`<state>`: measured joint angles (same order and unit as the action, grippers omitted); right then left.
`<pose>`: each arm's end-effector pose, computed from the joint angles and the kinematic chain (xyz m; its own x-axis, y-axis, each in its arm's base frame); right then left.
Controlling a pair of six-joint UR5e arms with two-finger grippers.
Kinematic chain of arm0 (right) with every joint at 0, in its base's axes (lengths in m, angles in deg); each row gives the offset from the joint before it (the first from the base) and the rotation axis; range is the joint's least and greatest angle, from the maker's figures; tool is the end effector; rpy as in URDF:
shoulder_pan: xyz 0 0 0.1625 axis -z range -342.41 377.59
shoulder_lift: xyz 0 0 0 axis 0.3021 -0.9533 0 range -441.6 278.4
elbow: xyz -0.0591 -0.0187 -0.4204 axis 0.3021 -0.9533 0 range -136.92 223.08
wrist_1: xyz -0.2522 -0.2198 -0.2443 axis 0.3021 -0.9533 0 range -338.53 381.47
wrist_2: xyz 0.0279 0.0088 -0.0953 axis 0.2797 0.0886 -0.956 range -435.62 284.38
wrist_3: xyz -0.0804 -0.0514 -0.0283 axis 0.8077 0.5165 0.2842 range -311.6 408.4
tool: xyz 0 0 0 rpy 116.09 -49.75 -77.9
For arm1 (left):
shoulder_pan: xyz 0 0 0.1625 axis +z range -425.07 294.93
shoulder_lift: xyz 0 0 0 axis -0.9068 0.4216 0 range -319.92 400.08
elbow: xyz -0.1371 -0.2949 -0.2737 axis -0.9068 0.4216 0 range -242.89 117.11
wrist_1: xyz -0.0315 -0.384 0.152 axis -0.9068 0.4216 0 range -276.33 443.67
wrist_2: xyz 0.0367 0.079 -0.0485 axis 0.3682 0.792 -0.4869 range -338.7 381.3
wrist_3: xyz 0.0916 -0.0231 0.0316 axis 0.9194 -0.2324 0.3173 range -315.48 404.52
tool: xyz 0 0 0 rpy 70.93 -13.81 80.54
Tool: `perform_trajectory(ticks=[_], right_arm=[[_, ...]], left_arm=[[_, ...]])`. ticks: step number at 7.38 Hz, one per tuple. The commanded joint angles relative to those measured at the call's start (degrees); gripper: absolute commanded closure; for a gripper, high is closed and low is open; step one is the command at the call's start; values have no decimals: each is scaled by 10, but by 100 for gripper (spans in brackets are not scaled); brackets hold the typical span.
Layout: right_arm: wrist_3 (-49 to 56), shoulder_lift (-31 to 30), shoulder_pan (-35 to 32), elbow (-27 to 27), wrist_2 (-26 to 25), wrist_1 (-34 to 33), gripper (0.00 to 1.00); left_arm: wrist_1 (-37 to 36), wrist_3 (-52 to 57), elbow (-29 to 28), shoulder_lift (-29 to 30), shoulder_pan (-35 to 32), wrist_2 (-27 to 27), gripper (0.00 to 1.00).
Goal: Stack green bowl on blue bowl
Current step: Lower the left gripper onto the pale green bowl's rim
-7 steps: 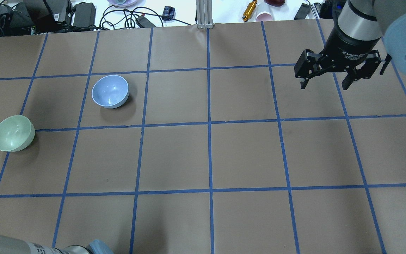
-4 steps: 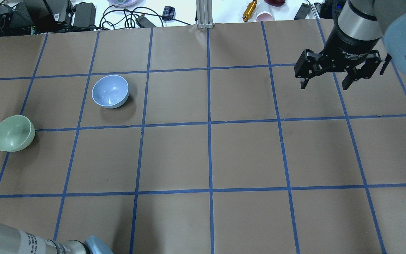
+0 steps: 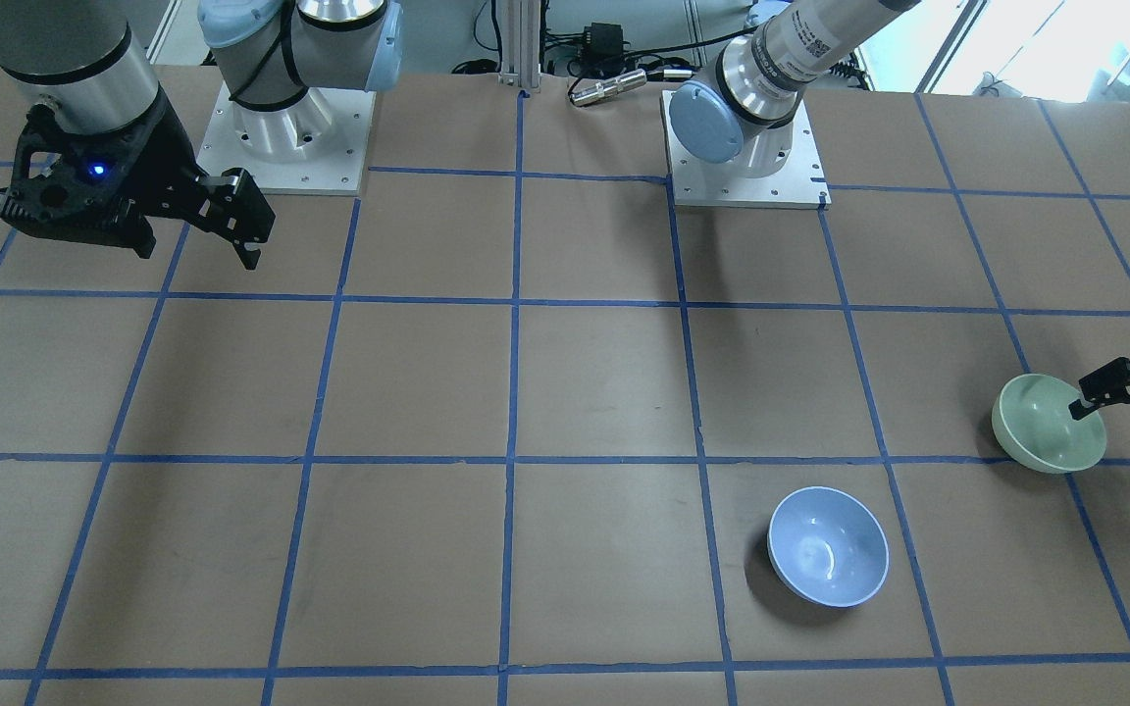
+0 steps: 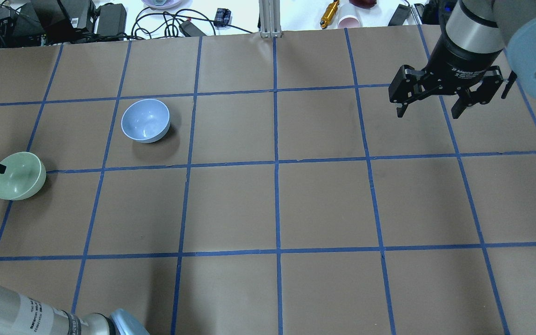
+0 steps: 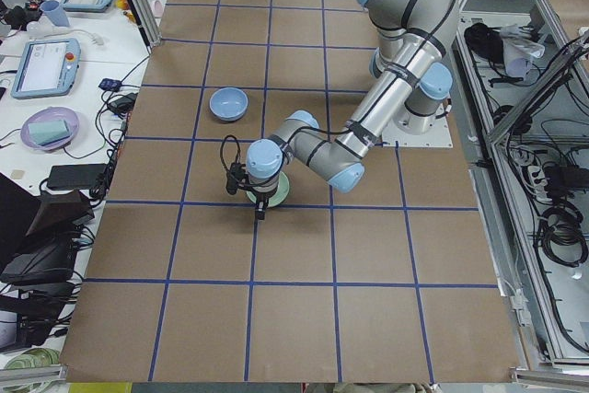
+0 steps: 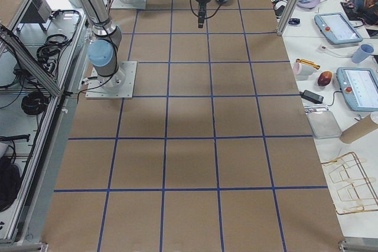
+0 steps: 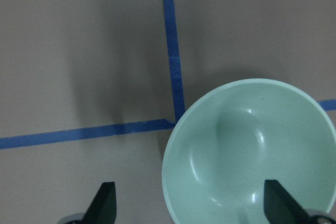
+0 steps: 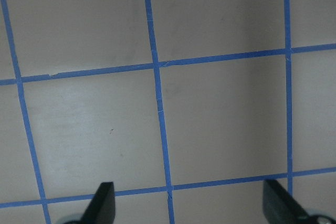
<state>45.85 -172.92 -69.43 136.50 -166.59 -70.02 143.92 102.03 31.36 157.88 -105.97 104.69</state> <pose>0.1064 -0.4871 0.4723 -0.9952 0.0962 0.0174 0.0963 0.9953 0.0102 0.3785 -0.5195 0.2276 -0.9845 0.1469 0.0958 0.1399 0.9873 -0.0755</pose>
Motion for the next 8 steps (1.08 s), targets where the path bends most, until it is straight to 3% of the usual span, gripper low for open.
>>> perform_trajectory(ticks=[1,4,8], right_arm=[[0,0,0,0,0,0,0],[0,0,0,0,0,0,0],[0,0,0,0,0,0,0]], left_arm=[[-7,29,1,23,0,-14,0],[-6,-7,2,33,0,-7,6],[-5,-18,7,45,9,-7,5]])
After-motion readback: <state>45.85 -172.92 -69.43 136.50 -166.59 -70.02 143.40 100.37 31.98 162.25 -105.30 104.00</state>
